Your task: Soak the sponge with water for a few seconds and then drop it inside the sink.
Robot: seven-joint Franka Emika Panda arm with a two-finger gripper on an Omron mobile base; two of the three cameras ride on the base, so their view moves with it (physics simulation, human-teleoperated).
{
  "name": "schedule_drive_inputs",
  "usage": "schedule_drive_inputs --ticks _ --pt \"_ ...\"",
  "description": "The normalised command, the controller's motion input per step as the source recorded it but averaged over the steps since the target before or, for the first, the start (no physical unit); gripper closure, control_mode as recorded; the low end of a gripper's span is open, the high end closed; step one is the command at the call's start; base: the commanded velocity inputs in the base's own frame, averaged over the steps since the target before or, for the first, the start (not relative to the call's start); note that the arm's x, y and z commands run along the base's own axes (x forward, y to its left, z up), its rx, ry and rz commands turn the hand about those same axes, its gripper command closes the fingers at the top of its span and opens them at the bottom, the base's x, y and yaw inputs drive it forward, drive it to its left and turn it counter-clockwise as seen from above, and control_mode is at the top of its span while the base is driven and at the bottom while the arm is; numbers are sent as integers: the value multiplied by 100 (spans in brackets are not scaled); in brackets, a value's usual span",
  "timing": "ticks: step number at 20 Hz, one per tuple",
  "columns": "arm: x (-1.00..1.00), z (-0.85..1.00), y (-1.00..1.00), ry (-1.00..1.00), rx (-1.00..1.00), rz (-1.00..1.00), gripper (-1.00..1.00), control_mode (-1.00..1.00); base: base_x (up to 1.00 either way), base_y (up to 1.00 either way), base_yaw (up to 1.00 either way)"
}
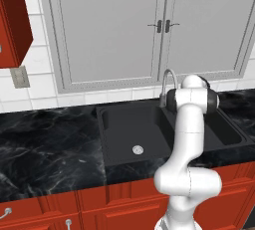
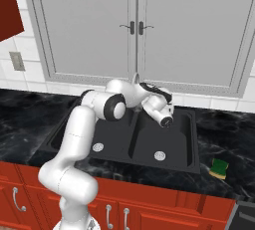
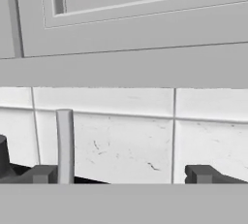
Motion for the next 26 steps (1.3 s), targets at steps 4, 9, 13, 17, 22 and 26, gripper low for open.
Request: schedule_drive_inputs --ticks 4,9,13,17,22,26 --pt "43 0 -5 0 0 -15 -100 -100 0 0 0" --pt "37 0 -10 0 0 -18 -100 -100 0 0 0" --pt "38 0 -26 0 0 -16 -100 -100 0 0 0" --pt "37 0 -33 0 0 -12 -100 -100 0 0 0" --pt "22 0 -37 0 0 -11 -100 -100 0 0 0" --pt "15 0 -43 0 0 -11 -100 -100 0 0 0"
